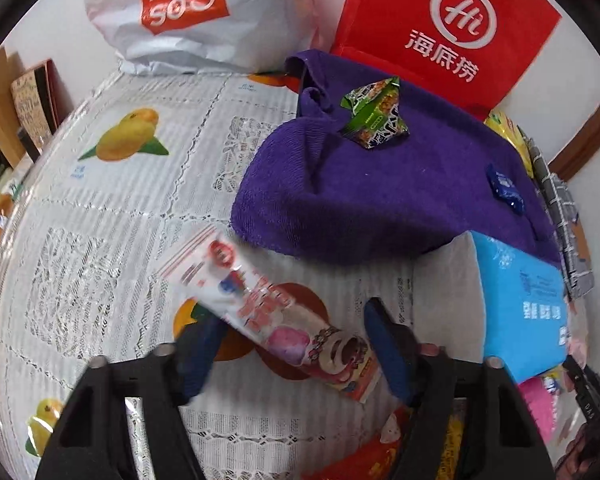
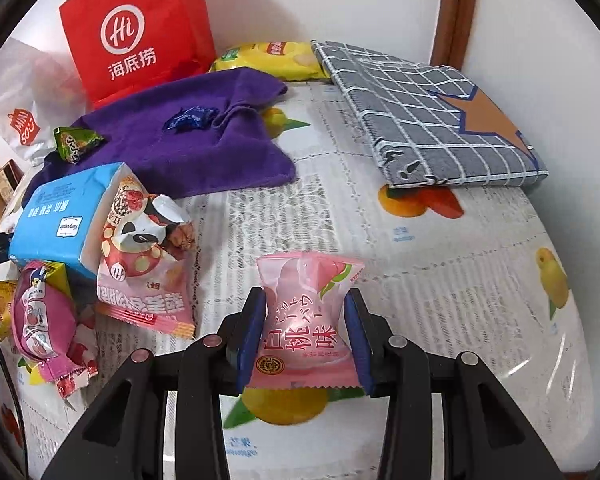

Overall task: Organize snacks
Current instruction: 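Grasp the pink packet with the right tool while the left tool grasps the white candy stick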

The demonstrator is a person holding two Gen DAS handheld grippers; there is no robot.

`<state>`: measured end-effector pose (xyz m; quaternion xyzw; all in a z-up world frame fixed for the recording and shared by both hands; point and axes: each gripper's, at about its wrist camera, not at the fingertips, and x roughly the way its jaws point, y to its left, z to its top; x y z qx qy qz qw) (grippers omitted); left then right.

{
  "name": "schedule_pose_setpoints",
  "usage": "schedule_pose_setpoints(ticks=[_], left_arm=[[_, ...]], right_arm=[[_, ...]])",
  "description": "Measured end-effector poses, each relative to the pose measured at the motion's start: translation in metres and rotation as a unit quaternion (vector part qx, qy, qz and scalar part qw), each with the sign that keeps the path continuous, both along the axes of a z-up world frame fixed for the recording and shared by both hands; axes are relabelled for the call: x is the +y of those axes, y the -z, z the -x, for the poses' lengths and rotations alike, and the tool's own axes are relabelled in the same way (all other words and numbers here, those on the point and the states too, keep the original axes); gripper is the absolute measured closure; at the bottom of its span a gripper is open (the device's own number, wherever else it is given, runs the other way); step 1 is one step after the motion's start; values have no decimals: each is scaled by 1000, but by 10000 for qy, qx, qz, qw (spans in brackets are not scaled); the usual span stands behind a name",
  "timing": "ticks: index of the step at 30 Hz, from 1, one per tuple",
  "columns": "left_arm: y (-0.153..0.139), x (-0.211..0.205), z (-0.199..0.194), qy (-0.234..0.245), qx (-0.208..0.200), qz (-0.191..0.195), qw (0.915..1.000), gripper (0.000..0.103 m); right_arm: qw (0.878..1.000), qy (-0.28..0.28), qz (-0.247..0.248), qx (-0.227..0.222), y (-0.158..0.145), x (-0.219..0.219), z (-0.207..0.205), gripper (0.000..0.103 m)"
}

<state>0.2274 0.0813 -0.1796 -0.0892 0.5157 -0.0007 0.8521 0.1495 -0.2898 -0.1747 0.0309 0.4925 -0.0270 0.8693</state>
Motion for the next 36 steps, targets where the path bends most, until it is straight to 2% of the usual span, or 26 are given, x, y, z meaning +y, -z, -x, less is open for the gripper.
schedule_pose_setpoints(ticks=[3, 6, 8, 12, 15, 18, 22, 36], left_arm=[[-1, -3, 7, 223, -27, 12, 9997, 68], [-5, -4, 19, 356, -58, -74, 9993, 73], [-7, -5, 29, 422, -56, -201, 9989, 73], [-3, -4, 36, 412, 43, -337, 9986, 66], [-3, -5, 43, 322, -34, -435, 9985, 66], [-6, -6, 48, 330, -38, -415, 9986, 74], [-14, -5, 55, 306, -114, -481, 9983, 79], [-39, 3, 88, 316, -371, -470, 9977, 82]], right_arm=[[9999, -91, -66, 19, 8, 8, 0, 63], [9998, -185, -64, 52, 13, 16, 2, 63], [9997, -224, -13, 6, 13, 21, 5, 63], [9996, -278, -78, -13, 14, 25, 9, 63], [9994, -311, -132, -25, 12, 26, 15, 63], [9993, -318, -154, -75, 10, 26, 21, 63], [9992, -317, -188, -139, 6, 24, 27, 63], [9984, -369, -129, -416, -18, 25, 50, 63]])
